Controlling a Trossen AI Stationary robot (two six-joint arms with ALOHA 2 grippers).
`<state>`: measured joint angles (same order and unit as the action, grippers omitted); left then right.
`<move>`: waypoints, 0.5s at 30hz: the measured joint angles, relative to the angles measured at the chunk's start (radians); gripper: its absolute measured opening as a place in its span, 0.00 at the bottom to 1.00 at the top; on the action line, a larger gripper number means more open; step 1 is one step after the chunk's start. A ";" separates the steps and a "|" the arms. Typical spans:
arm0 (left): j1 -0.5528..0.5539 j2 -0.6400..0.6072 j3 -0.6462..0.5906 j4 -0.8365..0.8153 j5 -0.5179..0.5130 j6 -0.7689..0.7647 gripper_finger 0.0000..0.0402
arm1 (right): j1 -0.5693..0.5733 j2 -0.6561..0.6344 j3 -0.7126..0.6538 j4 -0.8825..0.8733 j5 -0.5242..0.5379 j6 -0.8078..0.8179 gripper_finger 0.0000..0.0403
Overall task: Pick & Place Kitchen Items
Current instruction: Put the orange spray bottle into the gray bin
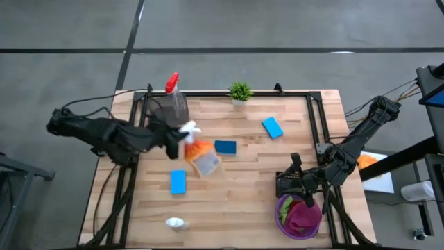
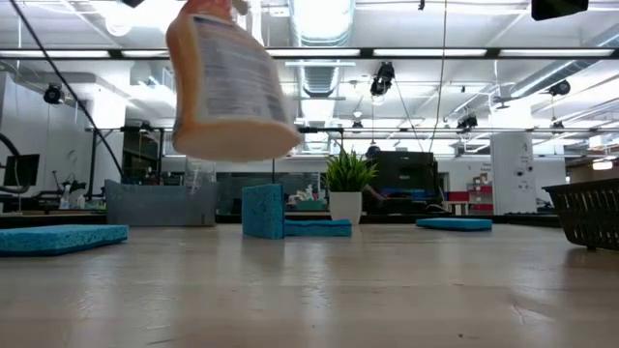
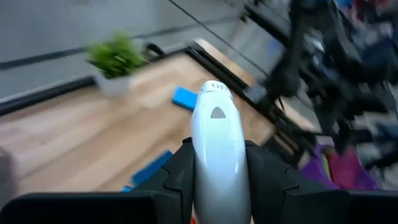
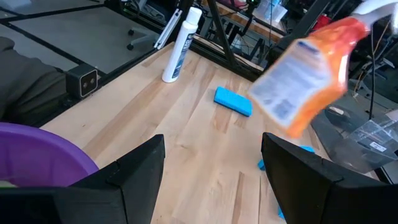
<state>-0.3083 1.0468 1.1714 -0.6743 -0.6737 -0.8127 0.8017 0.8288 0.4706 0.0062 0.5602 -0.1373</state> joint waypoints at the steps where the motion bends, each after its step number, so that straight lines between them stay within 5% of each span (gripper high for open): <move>1: 0.001 -0.027 -0.002 -0.022 -0.023 -0.008 0.25 | 0.000 0.000 0.000 0.000 0.000 0.000 0.66; 15: 0.069 -0.192 0.049 -0.466 -0.247 -0.208 0.25 | 0.000 0.000 0.000 0.000 0.000 0.000 0.66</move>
<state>-0.2392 0.8552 1.2207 -1.1402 -0.9204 -1.0209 0.8013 0.8288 0.4706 0.0063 0.5602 -0.1375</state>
